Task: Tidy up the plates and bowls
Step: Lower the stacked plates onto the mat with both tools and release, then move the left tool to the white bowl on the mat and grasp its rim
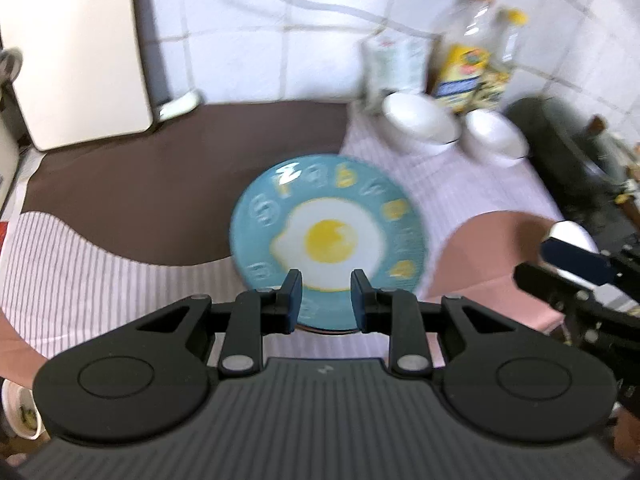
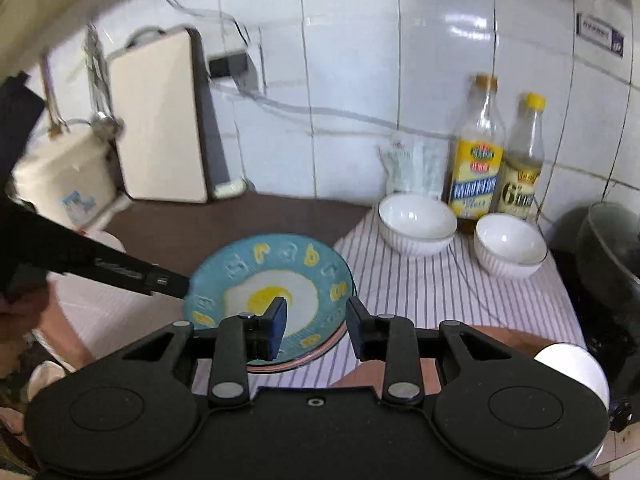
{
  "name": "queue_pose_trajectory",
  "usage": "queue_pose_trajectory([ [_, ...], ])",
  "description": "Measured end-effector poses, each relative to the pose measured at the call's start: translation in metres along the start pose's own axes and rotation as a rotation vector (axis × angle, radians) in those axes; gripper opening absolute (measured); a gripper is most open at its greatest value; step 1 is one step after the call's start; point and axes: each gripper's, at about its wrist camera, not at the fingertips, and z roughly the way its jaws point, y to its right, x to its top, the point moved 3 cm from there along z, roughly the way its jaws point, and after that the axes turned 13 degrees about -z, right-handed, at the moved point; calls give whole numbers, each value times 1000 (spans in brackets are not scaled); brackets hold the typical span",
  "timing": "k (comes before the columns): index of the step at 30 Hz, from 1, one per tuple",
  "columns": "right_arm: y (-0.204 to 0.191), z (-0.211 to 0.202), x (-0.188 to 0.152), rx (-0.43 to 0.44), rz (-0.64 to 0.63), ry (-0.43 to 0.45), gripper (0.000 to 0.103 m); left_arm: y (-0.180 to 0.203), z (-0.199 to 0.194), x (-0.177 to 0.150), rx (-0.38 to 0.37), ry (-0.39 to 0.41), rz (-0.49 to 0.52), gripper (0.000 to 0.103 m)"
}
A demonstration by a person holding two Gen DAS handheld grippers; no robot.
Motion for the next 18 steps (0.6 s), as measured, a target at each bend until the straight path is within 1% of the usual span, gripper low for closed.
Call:
queue_pose_trajectory([
  [2, 1, -17, 3, 0, -12, 19, 37, 12, -13, -2, -25, 4, 18, 27],
  [4, 3, -30, 2, -4, -15, 32, 39, 27, -25, -5, -56, 8, 41, 30],
  [7, 10, -42, -9, -36, -34, 39, 42, 46, -37, -10, -92, 21, 76, 35],
  [9, 16, -49, -20, -62, -37, 40, 42, 57, -41, -14, -114, 32, 101, 38],
  [11, 24, -55, -32, -78, -33, 46, 43, 70, -42, -18, -141, 41, 120, 40],
  [16, 47, -72, -65, -122, -8, 78, 52, 102, -34, -29, -209, 41, 147, 42],
  [17, 53, -74, -72, -134, 4, 84, 53, 109, -30, -31, -220, 42, 155, 43],
  [18, 59, -76, -79, -152, 14, 88, 55, 116, -27, -34, -229, 42, 162, 47],
])
